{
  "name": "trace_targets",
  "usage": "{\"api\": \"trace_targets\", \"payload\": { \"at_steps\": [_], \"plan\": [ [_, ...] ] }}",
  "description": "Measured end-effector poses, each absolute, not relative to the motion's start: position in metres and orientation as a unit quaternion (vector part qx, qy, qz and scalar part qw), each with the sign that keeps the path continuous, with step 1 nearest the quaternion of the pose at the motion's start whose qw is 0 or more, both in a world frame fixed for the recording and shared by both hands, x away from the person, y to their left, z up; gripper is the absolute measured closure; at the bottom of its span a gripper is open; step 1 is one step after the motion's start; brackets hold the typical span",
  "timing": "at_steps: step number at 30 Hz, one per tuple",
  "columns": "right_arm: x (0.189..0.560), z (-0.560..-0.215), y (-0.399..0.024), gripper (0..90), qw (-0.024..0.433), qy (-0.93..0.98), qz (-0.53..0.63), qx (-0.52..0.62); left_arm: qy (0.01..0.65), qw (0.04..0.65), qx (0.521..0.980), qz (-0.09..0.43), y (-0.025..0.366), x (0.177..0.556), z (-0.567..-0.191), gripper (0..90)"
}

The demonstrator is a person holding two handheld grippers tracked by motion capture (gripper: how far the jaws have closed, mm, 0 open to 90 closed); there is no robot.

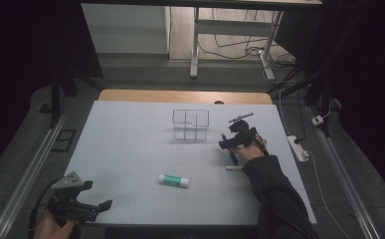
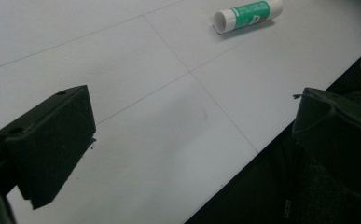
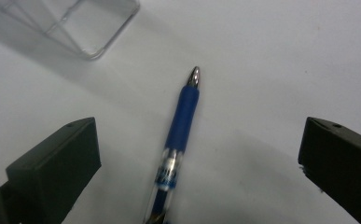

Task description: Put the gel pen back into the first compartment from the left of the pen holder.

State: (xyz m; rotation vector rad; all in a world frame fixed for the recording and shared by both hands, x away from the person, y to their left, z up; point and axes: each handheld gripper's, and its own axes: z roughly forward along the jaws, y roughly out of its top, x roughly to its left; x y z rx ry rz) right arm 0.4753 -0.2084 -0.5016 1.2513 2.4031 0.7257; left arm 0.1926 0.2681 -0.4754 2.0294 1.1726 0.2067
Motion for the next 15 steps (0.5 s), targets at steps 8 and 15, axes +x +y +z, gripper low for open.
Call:
{"api": "trace_targets", "payload": {
  "at_steps": [8,15],
  "plan": [
    [0.490,-0.513,-0.203,0.0,0.174,0.847,0.226,0.448,0.459,0.385,0.797,0.080,0.268,0.193,-0.475,0.0],
    [0.493,-0.512,-0.204,18.3,0.158,0.850,0.225,0.450,0.456,0.384,0.799,0.080,0.268,0.193,-0.475,0.0]
  ]
}}
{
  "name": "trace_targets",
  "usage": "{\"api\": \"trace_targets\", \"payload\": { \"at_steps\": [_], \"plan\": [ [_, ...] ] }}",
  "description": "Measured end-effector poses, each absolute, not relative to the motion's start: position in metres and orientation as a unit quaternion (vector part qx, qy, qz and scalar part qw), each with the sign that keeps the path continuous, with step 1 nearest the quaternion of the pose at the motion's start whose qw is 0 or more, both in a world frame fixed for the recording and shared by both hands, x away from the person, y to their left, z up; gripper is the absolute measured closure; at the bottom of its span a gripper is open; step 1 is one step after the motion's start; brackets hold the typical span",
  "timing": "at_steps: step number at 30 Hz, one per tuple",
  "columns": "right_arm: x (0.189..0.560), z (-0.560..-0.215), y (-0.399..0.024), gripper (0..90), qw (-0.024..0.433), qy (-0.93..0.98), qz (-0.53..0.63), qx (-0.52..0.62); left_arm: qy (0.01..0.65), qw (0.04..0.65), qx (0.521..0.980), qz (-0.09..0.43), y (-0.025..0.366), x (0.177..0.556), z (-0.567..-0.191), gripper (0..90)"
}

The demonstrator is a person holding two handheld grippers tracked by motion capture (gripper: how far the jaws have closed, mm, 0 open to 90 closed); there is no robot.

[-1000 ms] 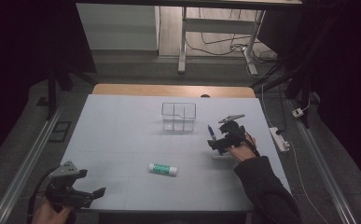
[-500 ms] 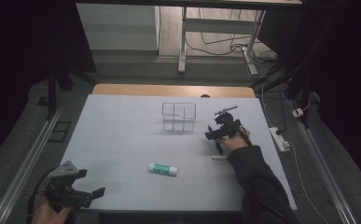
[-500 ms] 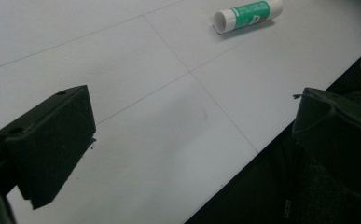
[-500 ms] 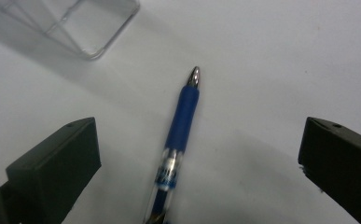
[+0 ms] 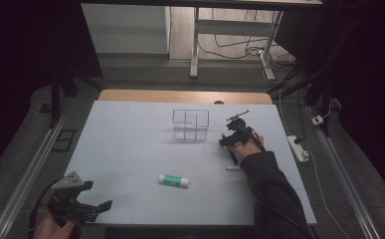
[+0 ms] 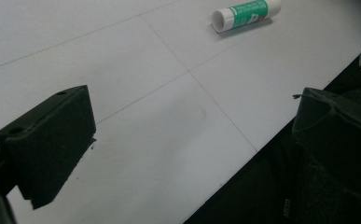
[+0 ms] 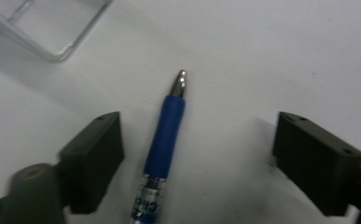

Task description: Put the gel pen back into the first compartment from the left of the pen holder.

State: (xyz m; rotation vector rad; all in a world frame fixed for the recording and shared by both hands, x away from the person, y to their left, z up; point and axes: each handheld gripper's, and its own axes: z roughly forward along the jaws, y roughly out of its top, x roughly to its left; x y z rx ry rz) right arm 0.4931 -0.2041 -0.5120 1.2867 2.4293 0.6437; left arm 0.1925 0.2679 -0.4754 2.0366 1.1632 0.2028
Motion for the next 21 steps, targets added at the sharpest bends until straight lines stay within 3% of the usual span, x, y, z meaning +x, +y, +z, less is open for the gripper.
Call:
{"api": "trace_targets", "payload": {
  "at_steps": [4,5,6,7,8,10,21],
  "plan": [
    [0.4910,-0.5084,-0.2013,35.4,0.145,0.855,0.227,0.443,0.455,0.383,0.800,0.080,0.2674,0.1924,-0.4754,0.0],
    [0.4910,-0.5084,-0.2013,35.4,0.145,0.855,0.227,0.443,0.454,0.383,0.800,0.080,0.2673,0.1923,-0.4754,0.0],
    [0.4900,-0.5067,-0.1998,44.7,0.143,0.857,0.227,0.441,0.454,0.383,0.801,0.080,0.2673,0.1922,-0.4754,0.0],
    [0.4900,-0.5067,-0.1998,44.7,0.143,0.857,0.227,0.441,0.454,0.383,0.800,0.081,0.2672,0.1922,-0.4754,0.0],
    [0.4893,-0.5055,-0.1991,52.8,0.142,0.857,0.225,0.442,0.454,0.383,0.801,0.080,0.2672,0.1921,-0.4754,0.0],
    [0.4891,-0.5044,-0.1991,59.6,0.140,0.857,0.223,0.443,0.453,0.383,0.801,0.081,0.2671,0.1920,-0.4753,0.0],
    [0.4884,-0.5018,-0.1998,78.8,0.121,0.851,0.217,0.462,0.451,0.383,0.802,0.081,0.2669,0.1921,-0.4753,0.0]
  ]
}}
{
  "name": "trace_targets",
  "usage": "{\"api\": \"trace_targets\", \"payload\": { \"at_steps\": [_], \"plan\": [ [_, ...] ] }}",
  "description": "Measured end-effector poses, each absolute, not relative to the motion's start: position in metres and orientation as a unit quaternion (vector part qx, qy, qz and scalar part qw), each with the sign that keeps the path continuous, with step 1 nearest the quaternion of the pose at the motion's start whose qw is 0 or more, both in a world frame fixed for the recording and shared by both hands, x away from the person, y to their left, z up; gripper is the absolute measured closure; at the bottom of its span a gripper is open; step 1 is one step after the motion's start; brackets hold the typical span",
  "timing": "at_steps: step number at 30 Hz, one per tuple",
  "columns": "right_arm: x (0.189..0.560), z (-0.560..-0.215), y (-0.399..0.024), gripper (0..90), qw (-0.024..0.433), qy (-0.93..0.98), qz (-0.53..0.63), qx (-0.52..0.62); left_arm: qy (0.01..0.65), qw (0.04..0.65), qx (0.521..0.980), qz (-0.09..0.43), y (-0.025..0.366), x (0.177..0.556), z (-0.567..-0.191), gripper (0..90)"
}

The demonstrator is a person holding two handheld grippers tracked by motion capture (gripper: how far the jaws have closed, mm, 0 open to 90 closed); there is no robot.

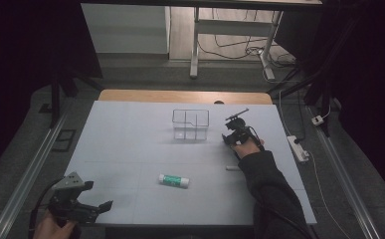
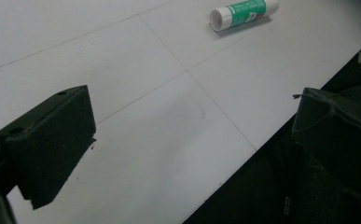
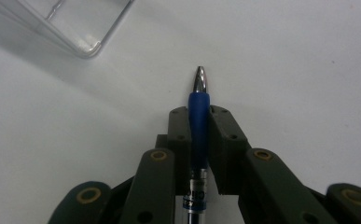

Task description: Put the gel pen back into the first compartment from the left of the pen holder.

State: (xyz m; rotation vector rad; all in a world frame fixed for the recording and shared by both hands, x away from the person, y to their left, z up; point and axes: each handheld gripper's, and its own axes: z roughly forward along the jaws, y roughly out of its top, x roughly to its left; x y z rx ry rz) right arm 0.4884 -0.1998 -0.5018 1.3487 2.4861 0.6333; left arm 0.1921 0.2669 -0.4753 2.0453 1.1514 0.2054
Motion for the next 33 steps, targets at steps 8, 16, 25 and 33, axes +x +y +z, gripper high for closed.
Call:
{"api": "trace_targets", "payload": {
  "at_steps": [8,16,25,33],
  "plan": [
    [0.489,-0.501,-0.202,79.8,0.114,0.848,0.222,0.469,0.450,0.384,0.802,0.080,0.267,0.192,-0.475,0.0],
    [0.486,-0.495,-0.201,80.0,0.124,0.850,0.239,0.452,0.450,0.386,0.802,0.080,0.267,0.192,-0.475,0.0],
    [0.479,-0.480,-0.200,80.0,0.134,0.847,0.269,0.439,0.449,0.386,0.802,0.079,0.267,0.192,-0.475,0.0],
    [0.473,-0.468,-0.202,80.0,0.141,0.840,0.294,0.433,0.448,0.386,0.802,0.079,0.267,0.192,-0.475,0.0]
  ]
}}
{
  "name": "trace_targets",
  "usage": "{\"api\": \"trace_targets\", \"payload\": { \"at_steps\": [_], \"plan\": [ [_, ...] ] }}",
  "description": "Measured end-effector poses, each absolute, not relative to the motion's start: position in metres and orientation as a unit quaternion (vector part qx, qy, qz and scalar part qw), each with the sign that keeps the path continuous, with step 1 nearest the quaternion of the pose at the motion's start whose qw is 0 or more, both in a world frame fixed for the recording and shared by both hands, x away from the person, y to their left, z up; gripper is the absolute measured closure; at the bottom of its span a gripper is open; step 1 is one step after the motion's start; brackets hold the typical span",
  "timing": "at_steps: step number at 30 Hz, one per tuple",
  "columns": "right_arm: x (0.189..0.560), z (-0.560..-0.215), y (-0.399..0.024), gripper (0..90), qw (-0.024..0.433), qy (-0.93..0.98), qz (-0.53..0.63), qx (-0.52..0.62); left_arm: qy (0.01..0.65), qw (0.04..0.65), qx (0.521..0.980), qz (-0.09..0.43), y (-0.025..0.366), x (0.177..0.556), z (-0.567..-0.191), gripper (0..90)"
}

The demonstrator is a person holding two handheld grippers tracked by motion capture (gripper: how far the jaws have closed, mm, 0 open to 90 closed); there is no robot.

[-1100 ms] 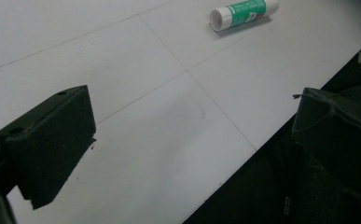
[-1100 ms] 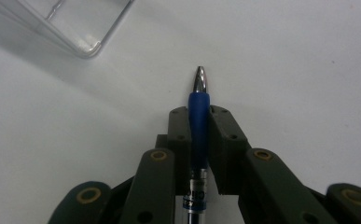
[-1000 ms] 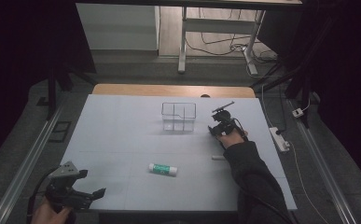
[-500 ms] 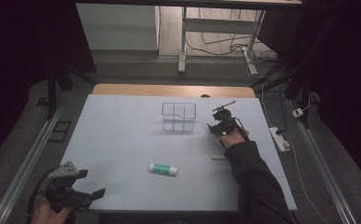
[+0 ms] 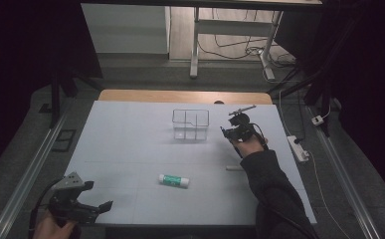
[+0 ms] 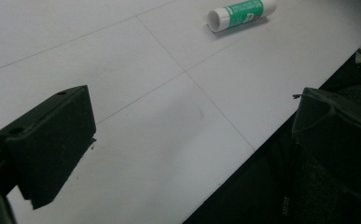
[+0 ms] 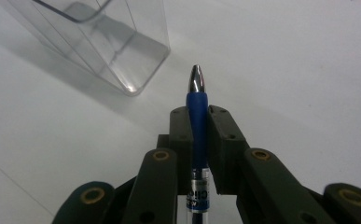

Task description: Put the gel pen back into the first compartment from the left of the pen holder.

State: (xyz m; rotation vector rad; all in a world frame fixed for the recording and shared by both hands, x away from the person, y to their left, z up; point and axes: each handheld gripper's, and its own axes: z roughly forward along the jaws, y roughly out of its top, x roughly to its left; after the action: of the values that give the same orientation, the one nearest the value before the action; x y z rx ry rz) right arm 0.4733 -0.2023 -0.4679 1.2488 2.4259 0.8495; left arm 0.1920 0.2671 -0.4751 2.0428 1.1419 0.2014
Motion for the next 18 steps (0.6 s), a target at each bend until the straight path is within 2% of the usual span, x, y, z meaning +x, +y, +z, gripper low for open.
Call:
{"api": "trace_targets", "payload": {
  "at_steps": [18],
  "plan": [
    [0.453,-0.420,-0.197,79.9,0.154,0.820,0.382,0.397,0.450,0.387,0.801,0.077,0.267,0.193,-0.475,0.0]
  ]
}}
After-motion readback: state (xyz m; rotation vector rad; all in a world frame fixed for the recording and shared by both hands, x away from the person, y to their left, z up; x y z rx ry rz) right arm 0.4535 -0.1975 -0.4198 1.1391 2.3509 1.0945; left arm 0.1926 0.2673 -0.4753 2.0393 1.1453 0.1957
